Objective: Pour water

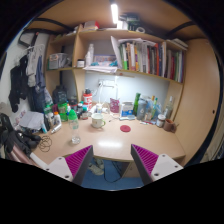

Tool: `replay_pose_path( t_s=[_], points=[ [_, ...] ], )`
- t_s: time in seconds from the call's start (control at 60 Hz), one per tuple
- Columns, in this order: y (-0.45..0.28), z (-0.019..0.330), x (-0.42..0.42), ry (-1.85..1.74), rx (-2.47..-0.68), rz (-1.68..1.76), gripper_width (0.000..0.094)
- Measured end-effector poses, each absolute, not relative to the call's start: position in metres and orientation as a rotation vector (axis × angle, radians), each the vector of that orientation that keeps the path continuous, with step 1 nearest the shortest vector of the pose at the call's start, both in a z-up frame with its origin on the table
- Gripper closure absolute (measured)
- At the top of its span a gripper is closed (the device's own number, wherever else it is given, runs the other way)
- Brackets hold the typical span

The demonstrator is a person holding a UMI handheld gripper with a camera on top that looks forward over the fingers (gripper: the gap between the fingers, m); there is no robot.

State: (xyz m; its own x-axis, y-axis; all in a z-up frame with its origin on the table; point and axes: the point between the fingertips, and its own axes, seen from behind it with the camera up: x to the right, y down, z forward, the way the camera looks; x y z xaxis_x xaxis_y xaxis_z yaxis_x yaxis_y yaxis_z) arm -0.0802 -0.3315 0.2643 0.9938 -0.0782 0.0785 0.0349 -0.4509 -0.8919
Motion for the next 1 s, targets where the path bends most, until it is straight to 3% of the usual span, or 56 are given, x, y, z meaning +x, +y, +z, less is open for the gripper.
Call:
replay_pose_path(
  t_s=[0.167, 0.35, 0.683, 0.9, 0.933, 1.0],
  points=[
    [-0.313, 0.25, -0.104, -0.013, -2.016, -0.089, 0.0092],
    [-0.265, 0.208, -0.156, -0.069, -1.985, 0.039, 0.0094],
    [-0.1, 0.102, -0.267, -0.205, -1.917, 0.165, 0.0088],
    [-0.01, 0.077, -0.298, -0.194, -1.845, 0.185, 0.0094],
    [-0.002, 0.075, -0.299, -0.194, -1.841, 0.185, 0.0126],
    [0.009, 0.072, -0.299, -0.178, -1.832, 0.189, 0.0435]
  ],
)
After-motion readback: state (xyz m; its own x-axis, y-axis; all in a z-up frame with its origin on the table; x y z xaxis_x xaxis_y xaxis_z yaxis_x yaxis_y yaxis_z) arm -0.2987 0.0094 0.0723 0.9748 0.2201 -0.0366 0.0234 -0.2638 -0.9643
